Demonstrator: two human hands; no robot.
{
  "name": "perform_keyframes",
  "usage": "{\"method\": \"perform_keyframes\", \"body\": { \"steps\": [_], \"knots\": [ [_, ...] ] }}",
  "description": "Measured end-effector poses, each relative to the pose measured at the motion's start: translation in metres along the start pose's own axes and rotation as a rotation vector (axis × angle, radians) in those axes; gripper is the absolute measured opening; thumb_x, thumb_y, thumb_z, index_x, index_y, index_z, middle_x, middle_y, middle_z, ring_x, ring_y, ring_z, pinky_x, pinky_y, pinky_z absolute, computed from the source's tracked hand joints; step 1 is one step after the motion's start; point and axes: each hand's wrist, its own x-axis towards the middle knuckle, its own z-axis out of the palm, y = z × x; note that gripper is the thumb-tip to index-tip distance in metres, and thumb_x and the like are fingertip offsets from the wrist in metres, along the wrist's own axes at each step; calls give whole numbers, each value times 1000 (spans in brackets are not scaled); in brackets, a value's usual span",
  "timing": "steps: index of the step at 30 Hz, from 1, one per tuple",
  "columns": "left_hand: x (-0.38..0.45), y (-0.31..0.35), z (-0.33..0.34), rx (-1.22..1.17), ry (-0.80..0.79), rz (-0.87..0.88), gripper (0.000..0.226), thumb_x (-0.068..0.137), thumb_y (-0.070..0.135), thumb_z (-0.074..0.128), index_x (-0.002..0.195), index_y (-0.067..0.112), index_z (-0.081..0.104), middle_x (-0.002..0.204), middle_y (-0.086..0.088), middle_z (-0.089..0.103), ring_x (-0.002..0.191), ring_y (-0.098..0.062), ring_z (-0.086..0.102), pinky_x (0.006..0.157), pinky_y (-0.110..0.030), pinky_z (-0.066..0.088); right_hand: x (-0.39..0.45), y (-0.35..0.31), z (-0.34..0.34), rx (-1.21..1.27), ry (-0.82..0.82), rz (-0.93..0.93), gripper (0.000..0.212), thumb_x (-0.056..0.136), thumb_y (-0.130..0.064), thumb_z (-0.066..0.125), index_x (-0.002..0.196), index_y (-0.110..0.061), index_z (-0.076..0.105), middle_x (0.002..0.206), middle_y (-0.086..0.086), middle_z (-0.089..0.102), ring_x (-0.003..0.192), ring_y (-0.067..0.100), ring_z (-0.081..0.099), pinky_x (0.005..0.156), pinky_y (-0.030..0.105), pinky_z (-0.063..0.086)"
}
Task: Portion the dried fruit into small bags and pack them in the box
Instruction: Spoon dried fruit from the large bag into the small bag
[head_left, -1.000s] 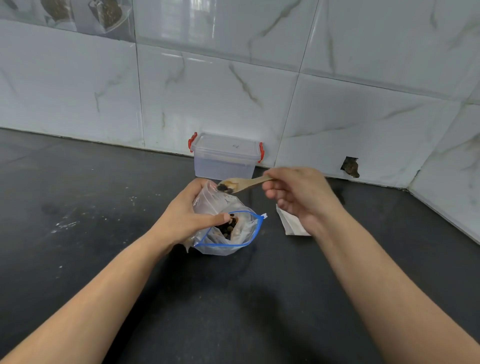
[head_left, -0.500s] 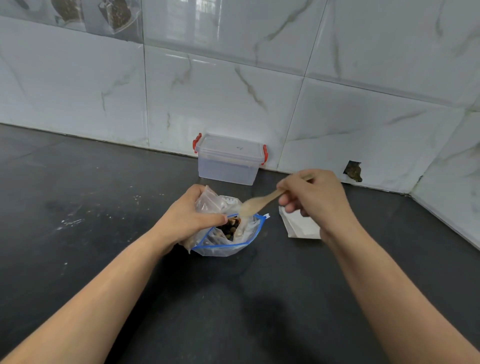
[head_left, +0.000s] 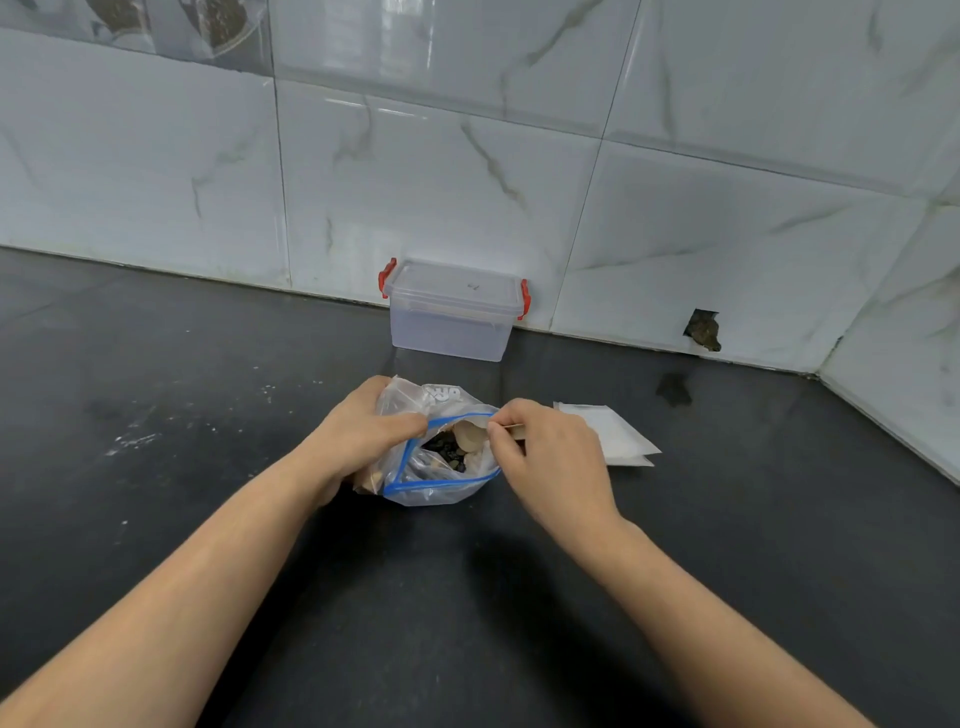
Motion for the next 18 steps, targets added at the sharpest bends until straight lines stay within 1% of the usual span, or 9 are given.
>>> {"method": "perform_keyframes", "body": {
  "steps": [2,5,7,8,11,13,14,16,18],
  "knots": [
    [-1,1,1,13,-41,-21,60,61,35,63,118,19,51,109,-4,61,101,-23,60,91,-46,51,3,0,-3,39,-36,38,22,95,-26,49,97,-19,70,91,-4,72,83,15,62,69,26,40],
    [0,0,5,0,-8,-3,38,77,23,63,114,18,55,105,-5,63,97,-23,61,89,-43,51,2,-1,-5,138,-79,106,20,92,-24,53,89,-18,72,83,-2,73,78,14,64,77,27,47],
    [0,1,6,-44,28,10,29,80,17,62,109,19,58,102,-6,65,95,-24,62,88,-44,52,1,-2,-6,167,-98,123,21,90,-21,53,79,-15,71,75,1,73,74,18,66,83,30,49],
    [0,1,7,-83,32,14,27,80,15,61,106,20,59,100,-7,66,93,-24,63,85,-42,53,0,-1,-6,175,-105,135,23,88,-19,53,74,-13,71,70,3,72,71,19,66,81,32,50],
    [-2,3,9,-176,24,31,22,80,8,60,100,18,61,93,-10,67,84,-25,65,76,-40,53,2,3,-9,190,-175,193,25,83,-14,54,63,-9,68,62,3,71,60,14,64,73,33,54],
    [-3,2,9,-160,16,44,23,76,11,63,98,17,62,91,-10,68,83,-26,65,76,-41,53,4,8,-11,219,-269,252,25,87,-13,55,65,-11,67,63,2,71,50,6,58,68,26,53],
    [-3,2,9,-149,8,50,25,72,15,64,97,16,63,90,-9,69,83,-26,66,76,-41,53,5,10,-12,265,-301,293,25,88,-14,56,66,-12,67,63,1,71,46,3,55,63,22,50],
    [-2,1,8,-126,-14,46,30,69,18,65,99,16,63,92,-9,70,84,-26,67,78,-43,53,6,14,-11,449,-328,424,25,89,-12,57,65,-11,65,58,1,67,40,2,50,48,16,40],
    [-1,0,7,-92,-28,43,33,72,17,67,105,18,61,96,-8,69,88,-25,67,82,-43,55,6,18,-8,683,-339,598,23,89,-10,57,67,-10,62,51,0,62,36,2,47,38,14,32]
  ]
}}
